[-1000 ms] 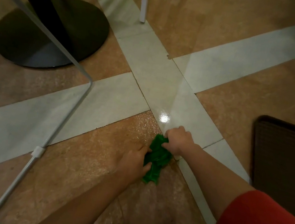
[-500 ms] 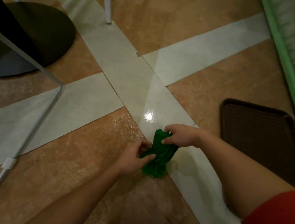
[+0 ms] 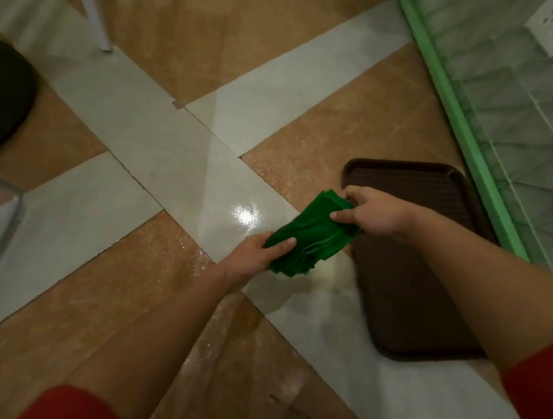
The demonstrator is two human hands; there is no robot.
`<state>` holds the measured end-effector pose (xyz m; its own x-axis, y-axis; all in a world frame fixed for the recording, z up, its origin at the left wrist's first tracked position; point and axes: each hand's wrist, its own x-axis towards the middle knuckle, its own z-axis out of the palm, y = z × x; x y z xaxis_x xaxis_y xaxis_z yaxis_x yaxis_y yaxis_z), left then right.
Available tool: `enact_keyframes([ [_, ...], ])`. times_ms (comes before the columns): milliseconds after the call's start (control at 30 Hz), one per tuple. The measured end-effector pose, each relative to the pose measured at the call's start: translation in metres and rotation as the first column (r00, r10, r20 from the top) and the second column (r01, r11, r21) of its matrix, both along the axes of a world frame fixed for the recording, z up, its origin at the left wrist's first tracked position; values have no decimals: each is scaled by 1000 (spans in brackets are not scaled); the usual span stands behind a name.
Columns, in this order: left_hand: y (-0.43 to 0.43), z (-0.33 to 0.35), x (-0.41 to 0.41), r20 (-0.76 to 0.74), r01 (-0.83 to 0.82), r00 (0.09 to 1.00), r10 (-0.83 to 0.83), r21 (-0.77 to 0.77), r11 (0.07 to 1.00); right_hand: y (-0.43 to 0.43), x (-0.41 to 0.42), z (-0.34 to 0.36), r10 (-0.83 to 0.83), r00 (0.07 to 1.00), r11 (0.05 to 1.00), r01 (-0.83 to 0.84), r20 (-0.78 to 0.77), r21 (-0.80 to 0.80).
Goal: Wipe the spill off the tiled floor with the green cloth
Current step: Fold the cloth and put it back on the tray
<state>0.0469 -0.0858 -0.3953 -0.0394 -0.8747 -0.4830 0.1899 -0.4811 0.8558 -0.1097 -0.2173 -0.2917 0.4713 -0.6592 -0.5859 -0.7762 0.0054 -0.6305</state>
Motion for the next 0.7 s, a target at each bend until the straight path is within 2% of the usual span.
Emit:
enact_keyframes([
  [133,-27,5,-26,-108,-37,993,41,35,999,-9,-35,-3,-134,991,989,135,28,-59],
  [333,-56,1,-65,-128,-195,971,203,70,978,-12,-83,-25,-322,944,944,326,76,-44],
  [467,-70,-5,-84,-126,-173,976,179,56,983,-12,-108,-43,-408,911,911,411,65,-39],
  [700,-80,-12,-126,-23,-57,998,56,-43,997,-7,-156,-65,-471,881,881,472,34,-25],
])
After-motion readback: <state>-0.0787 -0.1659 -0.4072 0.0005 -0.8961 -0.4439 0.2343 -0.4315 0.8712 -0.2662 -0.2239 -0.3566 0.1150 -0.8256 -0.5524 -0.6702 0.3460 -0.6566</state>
